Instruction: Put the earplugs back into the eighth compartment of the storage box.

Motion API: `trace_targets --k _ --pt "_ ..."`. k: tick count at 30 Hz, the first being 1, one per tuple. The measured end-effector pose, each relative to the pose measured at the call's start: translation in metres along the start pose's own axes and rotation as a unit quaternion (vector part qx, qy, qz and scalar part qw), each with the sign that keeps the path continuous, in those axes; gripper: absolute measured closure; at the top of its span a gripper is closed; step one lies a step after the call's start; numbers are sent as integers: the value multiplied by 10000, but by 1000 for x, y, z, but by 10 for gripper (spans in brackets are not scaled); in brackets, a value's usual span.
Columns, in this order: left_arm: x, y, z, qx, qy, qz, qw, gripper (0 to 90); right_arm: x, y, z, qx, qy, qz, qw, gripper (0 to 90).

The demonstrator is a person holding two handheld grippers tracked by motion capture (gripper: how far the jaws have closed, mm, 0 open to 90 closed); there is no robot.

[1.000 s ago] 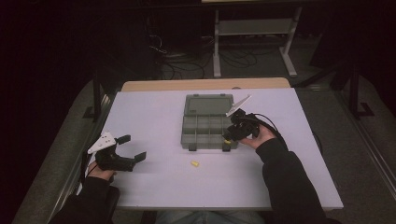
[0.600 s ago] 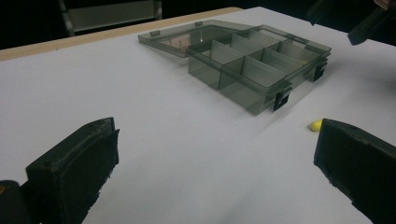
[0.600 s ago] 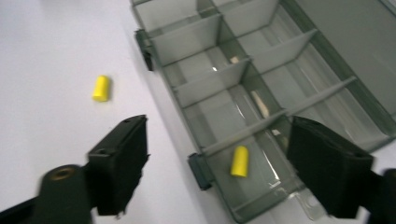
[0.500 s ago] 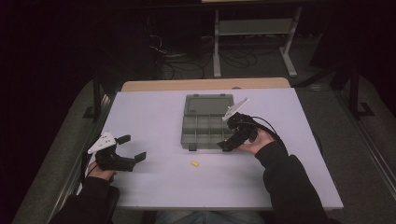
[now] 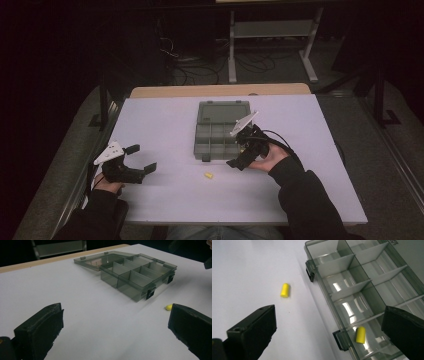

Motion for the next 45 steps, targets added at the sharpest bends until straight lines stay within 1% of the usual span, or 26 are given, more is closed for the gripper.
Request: trace_targets --k 3,11,14,15,21,24,29,36,37,39,42,43,44,45 --pt "0 0 0 -1 -2 0 10000 0 -2 3 1 -61 -16 -20 10000 0" --pt "0 0 0 4 -1 3 10000 0 -3 8 5 -112 -16 -76 9999 0" --pt "0 0 0 4 -1 3 10000 0 -5 11 8 -169 -3 -103 9998 0" --pt "0 0 0 5 1 3 10000 0 -6 15 10 -213 2 -132 9997 0" --pt "0 0 0 4 -1 5 10000 0 -10 24 18 -314 68 -273 9991 0" --pt "0 0 0 6 -1 6 10000 0 -11 27 22 -362 131 -297 9988 0" --pt "0 0 0 9 0 4 10000 0 -14 31 29 -441 158 -331 9983 0" --pt "0 0 0 10 2 11 10000 0 -18 37 39 -558 264 -448 9971 0" --pt "0 0 0 12 2 12 10000 0 -19 39 43 -586 334 -507 9964 14" --pt "0 0 0 12 2 11 10000 0 -20 41 46 -629 382 -541 9958 30" --pt "0 0 0 16 -3 7 10000 0 -20 43 50 -651 437 -575 9953 37" --pt "0 0 0 15 3 7 10000 0 -21 44 53 -696 467 -577 9948 55" --pt "0 0 0 16 3 6 10000 0 -21 44 53 -696 467 -577 9948 55" --pt "0 0 0 14 2 6 10000 0 -21 44 56 -765 486 -578 9942 75"
Point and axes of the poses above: each handheld gripper's, and its own axes: z roughly forward along the jaws, x roughly out of its underside, y roughly to its left, the point moved 3 cm from there along z, roughly forward along the jaws, and after that the axes turned 2 degrees about -z, right-handed, at the moved point
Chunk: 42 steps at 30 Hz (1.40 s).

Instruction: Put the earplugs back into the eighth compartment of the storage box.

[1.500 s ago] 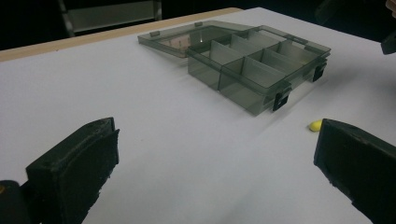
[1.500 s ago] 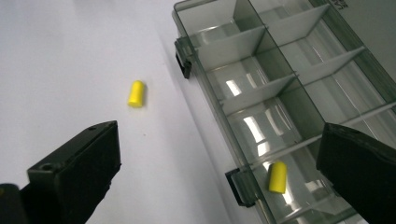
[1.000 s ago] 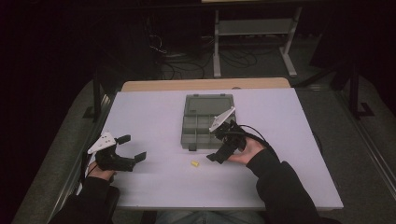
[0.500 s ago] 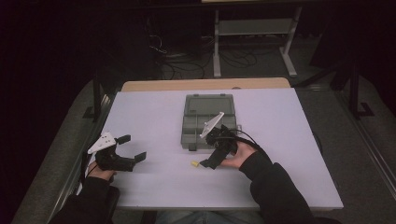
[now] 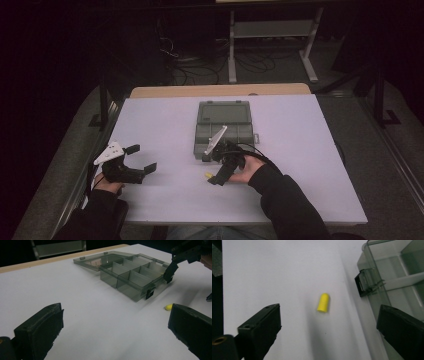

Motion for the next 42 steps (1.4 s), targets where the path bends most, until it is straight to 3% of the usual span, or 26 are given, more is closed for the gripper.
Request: trace_targets --k 6,17,19,30,40,42 --pt "0 0 0 5 -10 -8 10000 0 -3 1 7 -202 56 -33 9998 145" --pt "0 0 0 13 -9 -5 10000 0 -6 2 18 -343 115 -95 9993 238" --pt "0 0 0 14 -10 -5 10000 0 -6 3 19 -406 134 -133 9990 329" --pt "0 0 0 32 -18 -12 10000 0 -7 -2 27 -268 230 -12 9994 524" --pt "0 0 0 36 -13 2 10000 0 -6 -2 31 -229 370 -13 9991 773" --pt "0 0 0 34 -12 2 10000 0 -6 -2 31 -231 370 -17 9990 778"
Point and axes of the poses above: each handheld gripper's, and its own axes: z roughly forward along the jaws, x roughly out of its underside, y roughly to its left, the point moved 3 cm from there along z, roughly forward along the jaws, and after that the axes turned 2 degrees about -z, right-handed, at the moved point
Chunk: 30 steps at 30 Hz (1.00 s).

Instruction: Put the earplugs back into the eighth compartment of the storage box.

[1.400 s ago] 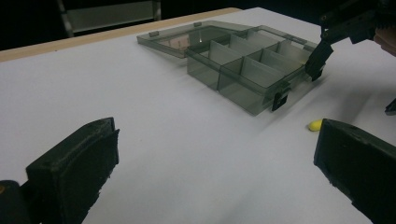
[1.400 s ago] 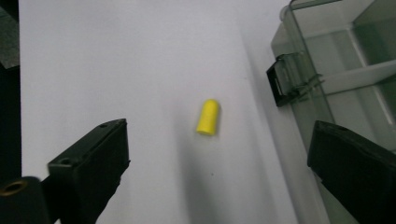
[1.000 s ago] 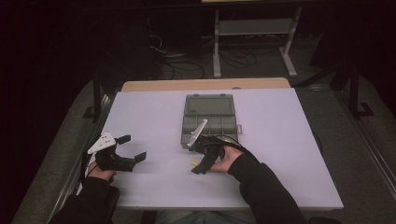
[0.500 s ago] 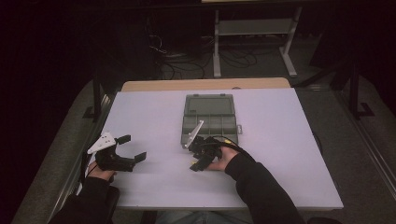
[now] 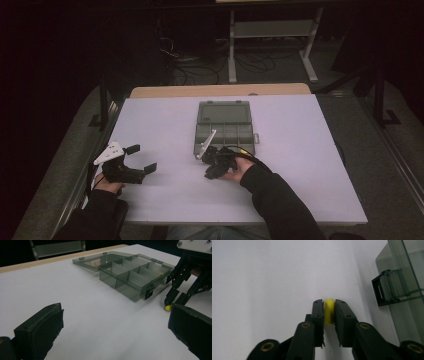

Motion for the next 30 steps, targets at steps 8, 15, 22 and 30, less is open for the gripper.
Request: trace_targets --k 8,15,22,30 --pt "0 0 0 -6 1 -5 10000 0 -2 0 -11 90 -48 17 9999 789" --pt "0 0 0 -6 7 -1 10000 0 -3 -4 -30 234 -190 90 9995 790" --pt "0 0 0 -12 9 1 10000 0 -3 -10 -53 413 -366 134 9984 791" --pt "0 0 0 -11 10 3 10000 0 0 -17 -73 565 -441 194 9972 791"
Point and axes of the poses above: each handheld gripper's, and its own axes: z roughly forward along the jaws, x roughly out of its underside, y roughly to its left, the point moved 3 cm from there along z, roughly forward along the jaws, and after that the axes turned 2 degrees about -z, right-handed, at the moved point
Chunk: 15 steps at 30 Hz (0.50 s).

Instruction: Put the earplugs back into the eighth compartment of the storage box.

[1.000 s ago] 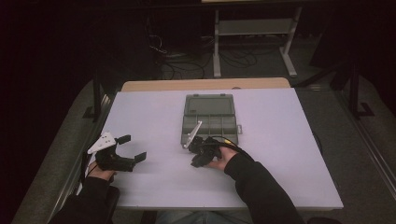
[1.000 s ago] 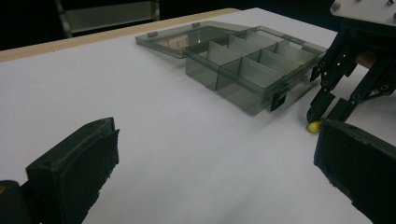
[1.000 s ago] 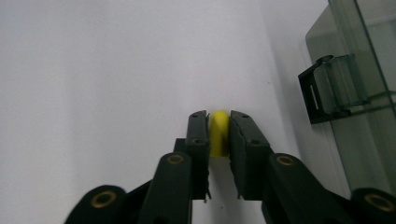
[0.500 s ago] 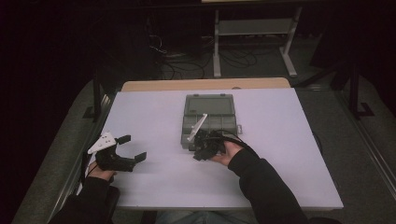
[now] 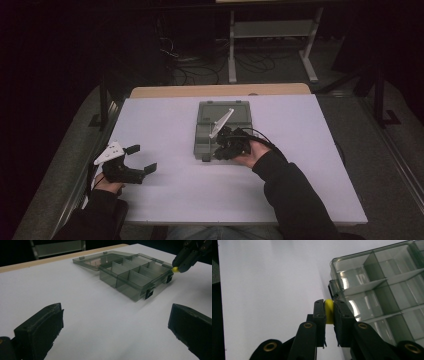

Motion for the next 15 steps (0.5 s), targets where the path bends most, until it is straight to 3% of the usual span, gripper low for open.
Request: trace_targets --k 15 --pt "0 0 0 0 8 -1 10000 0 15 -20 -16 174 -36 296 9994 790"
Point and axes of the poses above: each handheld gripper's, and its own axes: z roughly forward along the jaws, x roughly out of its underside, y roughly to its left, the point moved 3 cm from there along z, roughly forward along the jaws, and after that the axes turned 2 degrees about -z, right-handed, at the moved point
